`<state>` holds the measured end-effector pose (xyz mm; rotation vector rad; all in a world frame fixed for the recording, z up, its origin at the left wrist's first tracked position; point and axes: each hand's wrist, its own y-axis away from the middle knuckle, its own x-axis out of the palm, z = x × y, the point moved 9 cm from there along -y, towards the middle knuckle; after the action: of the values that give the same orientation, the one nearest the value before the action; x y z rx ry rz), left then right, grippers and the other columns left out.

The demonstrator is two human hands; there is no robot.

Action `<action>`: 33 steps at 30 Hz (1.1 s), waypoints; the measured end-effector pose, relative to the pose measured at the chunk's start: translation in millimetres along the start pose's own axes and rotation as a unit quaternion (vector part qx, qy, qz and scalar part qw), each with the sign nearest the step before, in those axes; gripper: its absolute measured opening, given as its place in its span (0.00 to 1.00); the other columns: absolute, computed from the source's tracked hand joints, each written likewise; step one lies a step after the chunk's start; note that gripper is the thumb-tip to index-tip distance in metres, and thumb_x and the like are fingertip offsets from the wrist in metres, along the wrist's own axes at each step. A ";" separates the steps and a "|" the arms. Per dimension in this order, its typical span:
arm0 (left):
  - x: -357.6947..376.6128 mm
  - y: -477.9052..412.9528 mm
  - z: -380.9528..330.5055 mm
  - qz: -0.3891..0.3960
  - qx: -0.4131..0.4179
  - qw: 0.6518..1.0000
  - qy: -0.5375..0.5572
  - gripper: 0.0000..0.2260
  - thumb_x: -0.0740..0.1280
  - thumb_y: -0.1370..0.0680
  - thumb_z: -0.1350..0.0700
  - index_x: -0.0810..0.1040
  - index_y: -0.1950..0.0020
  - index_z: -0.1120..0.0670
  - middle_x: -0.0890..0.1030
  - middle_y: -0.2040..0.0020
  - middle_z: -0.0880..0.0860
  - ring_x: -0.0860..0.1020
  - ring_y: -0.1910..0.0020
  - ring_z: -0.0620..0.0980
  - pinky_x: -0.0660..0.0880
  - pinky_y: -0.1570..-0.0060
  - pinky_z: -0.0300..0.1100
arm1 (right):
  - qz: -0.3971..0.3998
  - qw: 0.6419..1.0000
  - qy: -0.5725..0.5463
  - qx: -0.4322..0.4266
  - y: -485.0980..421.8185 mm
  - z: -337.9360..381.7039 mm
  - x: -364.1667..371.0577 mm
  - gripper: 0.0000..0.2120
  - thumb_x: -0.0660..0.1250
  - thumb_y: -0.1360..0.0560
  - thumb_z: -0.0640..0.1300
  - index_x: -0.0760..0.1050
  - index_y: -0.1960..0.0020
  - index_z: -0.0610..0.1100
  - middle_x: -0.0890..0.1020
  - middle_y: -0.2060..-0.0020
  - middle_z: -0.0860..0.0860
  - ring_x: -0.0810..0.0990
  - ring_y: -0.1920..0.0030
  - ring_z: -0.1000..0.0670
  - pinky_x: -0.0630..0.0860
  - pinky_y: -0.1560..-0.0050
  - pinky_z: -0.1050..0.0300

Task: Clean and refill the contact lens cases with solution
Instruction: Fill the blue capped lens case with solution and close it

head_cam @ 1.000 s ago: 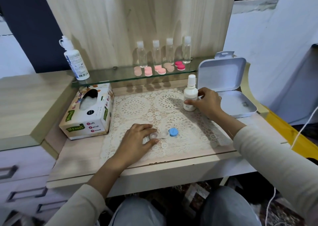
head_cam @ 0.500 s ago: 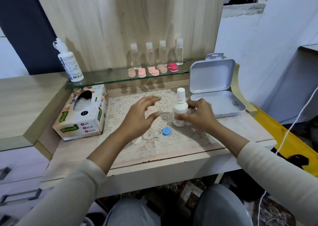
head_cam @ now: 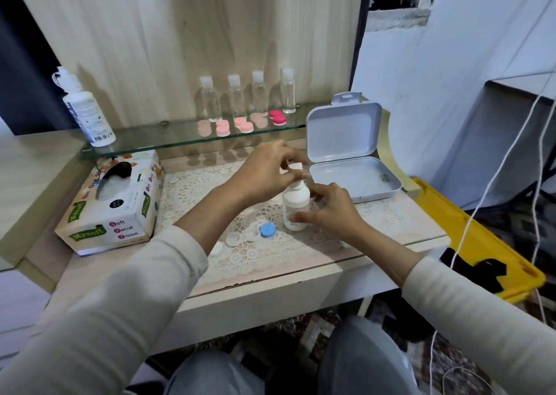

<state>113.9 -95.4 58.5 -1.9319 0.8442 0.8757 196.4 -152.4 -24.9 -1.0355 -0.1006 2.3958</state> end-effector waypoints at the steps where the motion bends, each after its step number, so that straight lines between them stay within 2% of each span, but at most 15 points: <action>1: -2.4 0.7 1.7 -0.011 -0.006 1.000 -0.001 0.10 0.72 0.28 0.54 0.82 0.48 0.55 0.77 0.55 0.52 0.71 0.63 0.43 0.66 0.62 0.26 | 0.002 1.000 0.001 0.000 0.4 0.7 1.4 0.25 0.77 0.37 0.49 0.78 0.43 0.43 0.68 0.66 0.63 0.72 0.57 0.53 0.67 0.55 0.57; 4: -7.8 4.1 11.8 -0.044 -0.036 0.998 0.017 0.12 0.74 0.32 0.51 0.81 0.55 0.58 0.78 0.58 0.53 0.73 0.63 0.46 0.69 0.62 0.35 | 0.005 1.000 -0.004 0.007 0.3 1.2 4.9 0.25 0.77 0.37 0.49 0.78 0.44 0.42 0.69 0.65 0.62 0.72 0.55 0.52 0.67 0.56 0.57; 7: -19.1 8.7 22.7 -0.097 -0.075 0.991 0.055 0.16 0.74 0.34 0.48 0.80 0.58 0.60 0.79 0.62 0.52 0.70 0.68 0.41 0.67 0.67 0.31 | 0.014 0.999 -0.031 0.009 -1.3 -0.7 11.6 0.25 0.78 0.38 0.49 0.78 0.45 0.43 0.80 0.58 0.55 0.75 0.55 0.52 0.70 0.55 0.57; 10: -34.3 12.9 27.1 -0.135 -0.093 0.983 0.084 0.15 0.74 0.34 0.48 0.81 0.58 0.60 0.78 0.65 0.51 0.70 0.70 0.40 0.67 0.68 0.29 | 0.013 0.998 -0.061 0.018 -1.5 -3.6 15.7 0.25 0.78 0.39 0.47 0.77 0.45 0.43 0.81 0.55 0.51 0.78 0.55 0.53 0.72 0.56 0.60; 12: -43.8 18.8 28.7 -0.145 -0.095 0.980 0.094 0.13 0.74 0.33 0.50 0.81 0.57 0.58 0.79 0.62 0.51 0.71 0.68 0.40 0.68 0.66 0.28 | 0.011 0.997 -0.076 0.021 -0.1 -4.0 16.0 0.23 0.78 0.38 0.46 0.77 0.46 0.43 0.80 0.56 0.52 0.78 0.57 0.55 0.73 0.57 0.63; 14: -51.5 31.6 36.2 -0.145 -0.108 0.979 0.095 0.11 0.74 0.32 0.52 0.82 0.54 0.56 0.79 0.59 0.51 0.73 0.65 0.41 0.70 0.64 0.27 | 0.008 0.995 -0.101 0.024 1.2 -3.8 16.3 0.22 0.78 0.38 0.44 0.77 0.46 0.42 0.81 0.55 0.51 0.79 0.55 0.53 0.75 0.53 0.59; 16: -56.1 50.4 51.4 -0.143 -0.133 0.978 0.079 0.11 0.74 0.32 0.53 0.82 0.52 0.55 0.79 0.57 0.50 0.75 0.63 0.42 0.71 0.62 0.26 | 0.009 0.993 -0.114 0.021 2.3 -1.9 16.8 0.22 0.77 0.36 0.44 0.77 0.44 0.41 0.81 0.53 0.51 0.79 0.54 0.54 0.75 0.52 0.61; 18: -57.1 74.1 74.2 -0.138 -0.179 0.973 0.049 0.11 0.74 0.31 0.55 0.82 0.50 0.56 0.80 0.56 0.50 0.75 0.63 0.43 0.71 0.63 0.27 | 0.012 0.993 -0.114 0.014 1.2 1.2 16.5 0.22 0.76 0.35 0.44 0.77 0.43 0.41 0.80 0.53 0.52 0.78 0.56 0.57 0.72 0.57 0.70; 20: -55.2 101.9 100.4 -0.129 -0.247 0.960 0.025 0.11 0.73 0.30 0.57 0.82 0.48 0.56 0.81 0.53 0.53 0.76 0.63 0.45 0.70 0.62 0.31 | 0.018 0.995 -0.100 0.000 -2.0 7.7 15.5 0.23 0.76 0.34 0.43 0.76 0.42 0.41 0.79 0.53 0.52 0.77 0.57 0.58 0.71 0.61 0.73; 22: -50.7 127.9 119.3 -0.119 -0.295 0.948 0.012 0.12 0.73 0.29 0.59 0.81 0.46 0.57 0.81 0.50 0.54 0.75 0.64 0.43 0.69 0.63 0.29 | 0.023 0.996 -0.080 -0.016 -7.0 14.4 14.4 0.25 0.76 0.35 0.42 0.75 0.40 0.41 0.80 0.51 0.50 0.77 0.55 0.55 0.70 0.60 0.73; 24: -43.3 147.1 129.6 -0.100 -0.311 0.945 -0.003 0.14 0.72 0.29 0.62 0.80 0.44 0.57 0.81 0.48 0.55 0.76 0.61 0.44 0.69 0.57 0.31 | 0.025 0.998 -0.054 -0.033 -11.6 21.0 14.4 0.26 0.77 0.35 0.40 0.75 0.39 0.41 0.81 0.50 0.47 0.76 0.54 0.54 0.70 0.58 0.71; 26: -35.7 157.6 135.1 -0.082 -0.303 0.949 -0.011 0.15 0.72 0.30 0.64 0.80 0.44 0.57 0.81 0.46 0.55 0.77 0.53 0.47 0.72 0.48 0.37 | 0.031 0.998 -0.023 -0.048 -14.5 27.3 16.9 0.26 0.76 0.35 0.41 0.75 0.39 0.41 0.81 0.49 0.45 0.76 0.53 0.52 0.71 0.53 0.63; 28: -31.6 162.1 137.7 -0.070 -0.291 0.954 -0.014 0.15 0.72 0.30 0.64 0.80 0.44 0.57 0.80 0.45 0.56 0.78 0.49 0.50 0.74 0.44 0.43 | 0.043 0.997 0.008 -0.057 -15.6 32.9 20.4 0.26 0.76 0.35 0.41 0.74 0.39 0.40 0.80 0.48 0.44 0.76 0.52 0.49 0.72 0.51 0.58; 33: -29.7 162.1 137.1 -0.058 -0.260 0.964 -0.017 0.13 0.71 0.29 0.63 0.81 0.45 0.58 0.80 0.47 0.55 0.78 0.53 0.50 0.75 0.46 0.43 | 0.057 0.994 0.055 -0.075 -13.7 40.2 26.8 0.24 0.75 0.34 0.40 0.74 0.39 0.38 0.79 0.47 0.41 0.77 0.49 0.42 0.74 0.48 0.47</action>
<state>-68.0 -37.9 -39.3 -2.3784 0.5007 1.1377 159.1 -122.1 -10.6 -1.2704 -0.1897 2.4579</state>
